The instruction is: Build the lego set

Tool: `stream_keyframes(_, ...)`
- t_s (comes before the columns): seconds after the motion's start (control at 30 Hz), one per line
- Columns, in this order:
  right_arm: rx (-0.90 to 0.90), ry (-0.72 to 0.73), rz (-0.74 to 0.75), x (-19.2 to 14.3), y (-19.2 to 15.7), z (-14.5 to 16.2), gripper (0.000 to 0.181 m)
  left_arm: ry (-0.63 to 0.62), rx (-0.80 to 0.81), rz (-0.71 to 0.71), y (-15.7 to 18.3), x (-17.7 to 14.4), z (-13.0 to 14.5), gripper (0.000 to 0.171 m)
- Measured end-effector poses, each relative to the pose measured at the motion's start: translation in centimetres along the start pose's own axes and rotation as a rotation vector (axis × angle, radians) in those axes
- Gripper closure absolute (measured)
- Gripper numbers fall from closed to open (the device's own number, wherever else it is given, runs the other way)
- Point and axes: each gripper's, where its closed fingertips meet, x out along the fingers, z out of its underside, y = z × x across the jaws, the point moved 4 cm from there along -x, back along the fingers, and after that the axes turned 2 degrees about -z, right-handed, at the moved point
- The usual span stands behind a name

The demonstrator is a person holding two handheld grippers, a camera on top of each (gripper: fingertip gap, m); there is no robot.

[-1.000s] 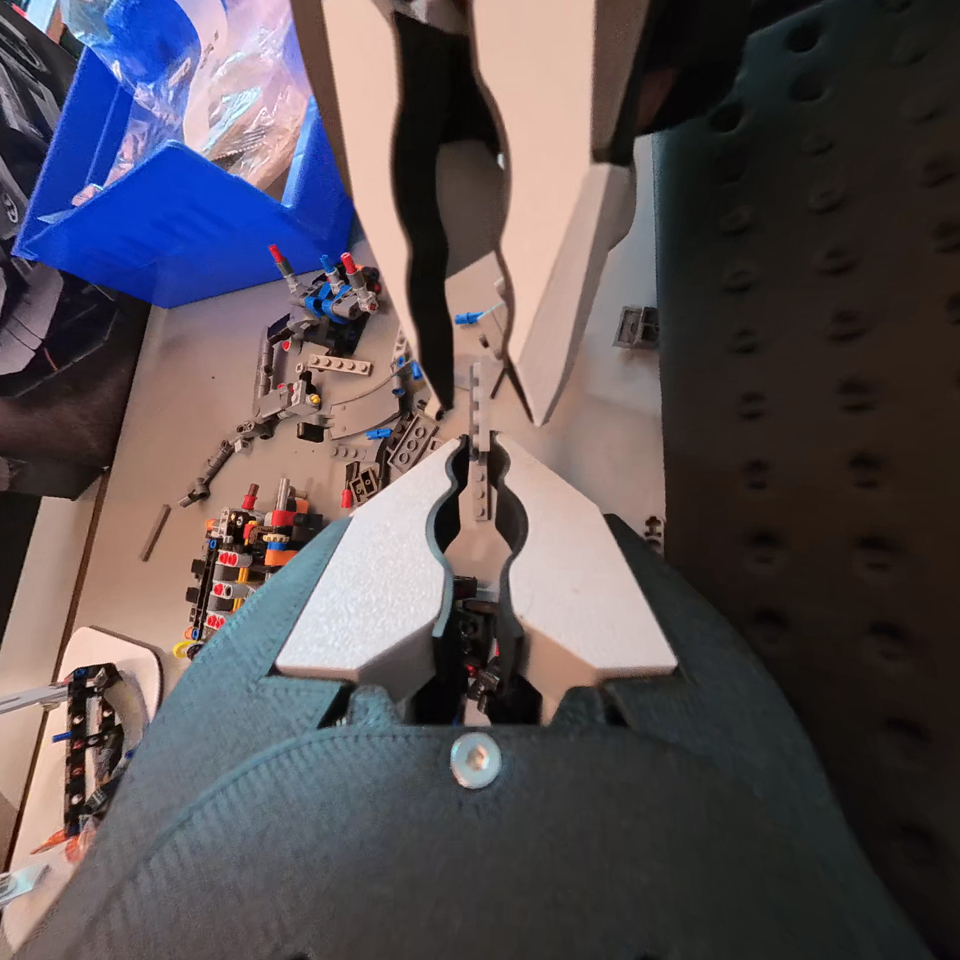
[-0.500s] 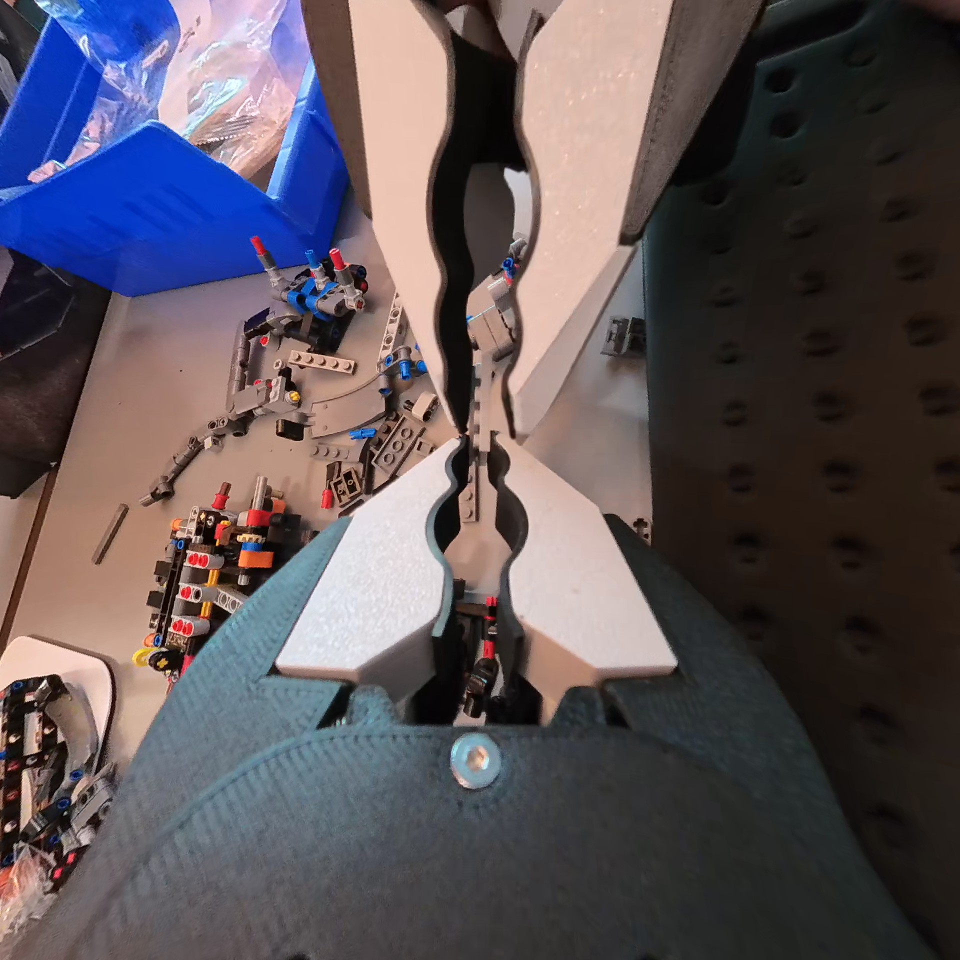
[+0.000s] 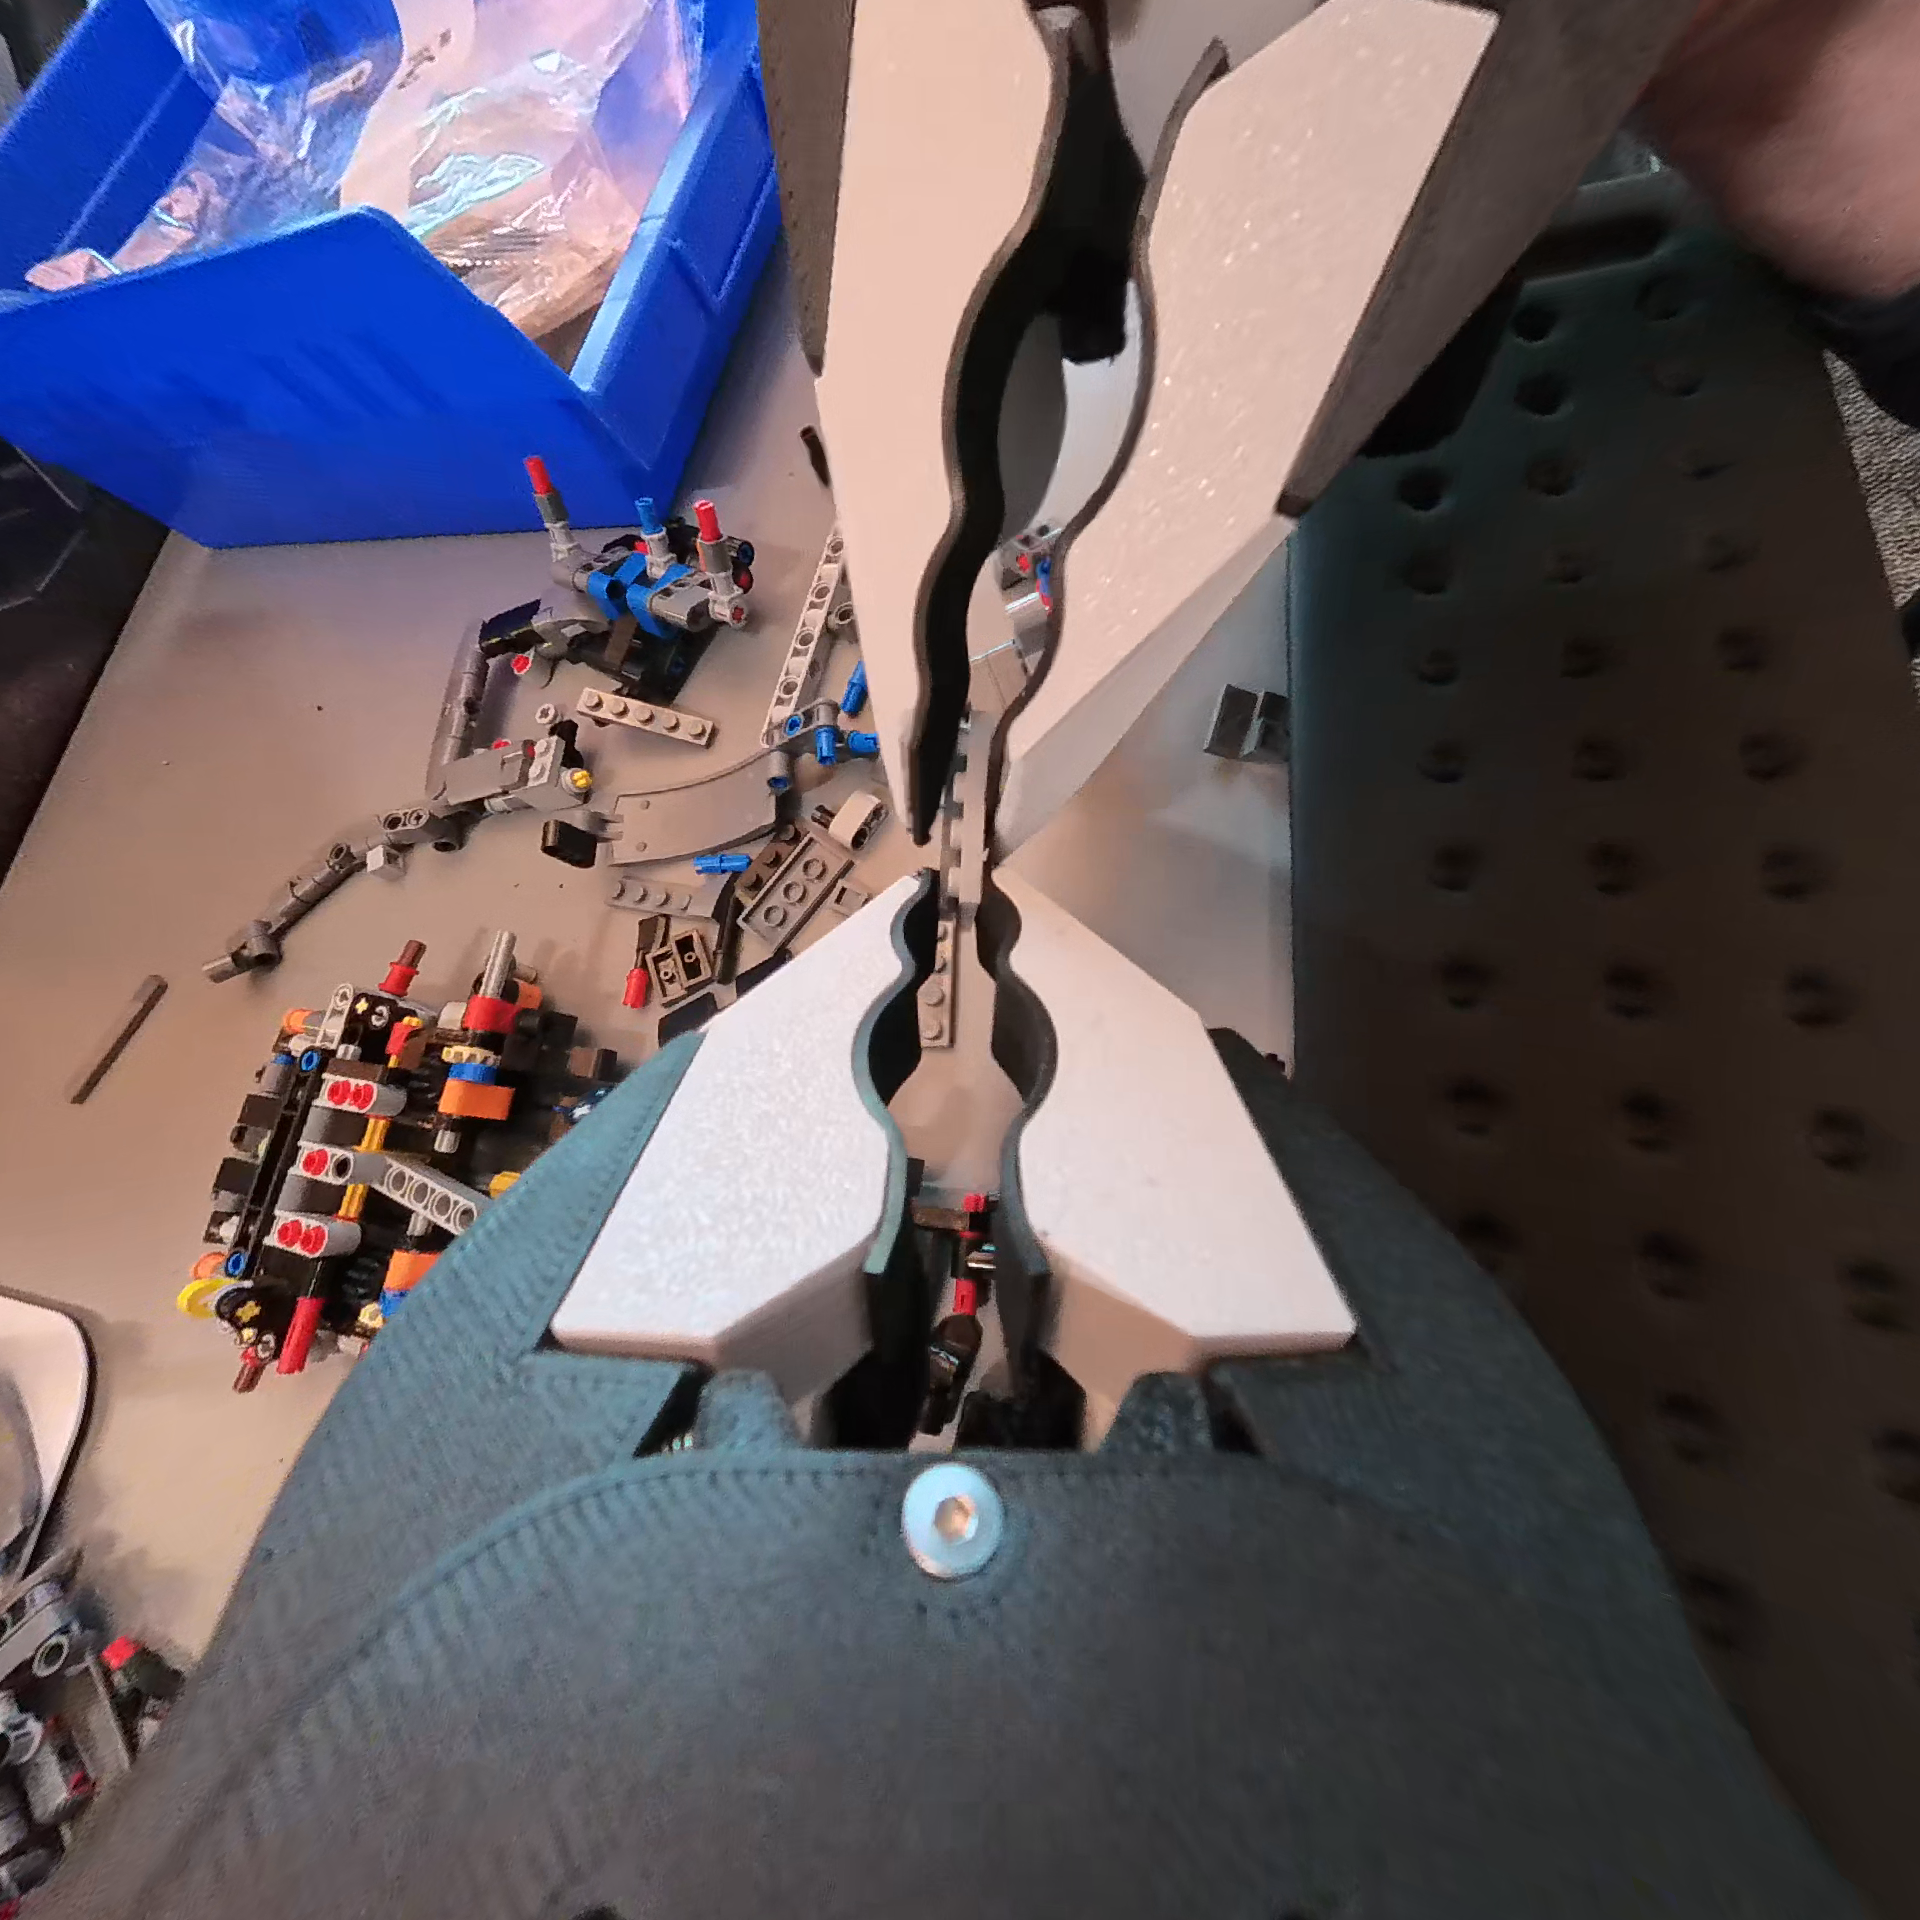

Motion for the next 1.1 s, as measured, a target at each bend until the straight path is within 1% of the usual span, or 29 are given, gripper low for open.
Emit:
stream_keyframes(0.2,0.027,0.018,0.006,-0.2,0.3,-0.1,0.172,-0.022,0.007,-0.015,-0.2,0.1,0.3,0.167)
stream_keyframes(0.33,0.018,0.048,-0.026,-0.3,-0.2,-0.6,0.171,-0.032,0.018,-0.014,0.0,0.2,0.4,0.167)
stream_keyframes(0.5,0.01,0.018,-0.052,0.3,-0.6,-0.5,0.17,-0.045,0.031,-0.019,0.0,0.3,0.6,0.167)
stream_keyframes(0.57,0.016,0.021,-0.045,0.3,-0.5,-0.5,0.172,-0.037,0.023,-0.018,-0.1,0.2,0.5,0.167)
stream_keyframes(0.63,0.024,0.036,-0.036,0.0,-0.3,-0.6,0.178,-0.021,0.018,-0.008,0.0,0.1,0.3,0.167)
stream_keyframes(0.8,0.016,0.03,-0.033,0.0,-0.4,-0.6,0.178,-0.024,0.025,-0.012,0.0,0.2,0.3,0.167)
stream_keyframes(0.93,0.02,0.056,-0.024,-0.4,-0.2,-0.9,0.179,0.015,0.005,-0.01,-0.2,-0.2,-0.1,0.167)
stream_keyframes(1.1,0.017,0.067,-0.015,-0.7,-0.1,-1.0,0.179,0.023,-0.005,-0.006,-0.3,-0.3,-0.1,0.167)
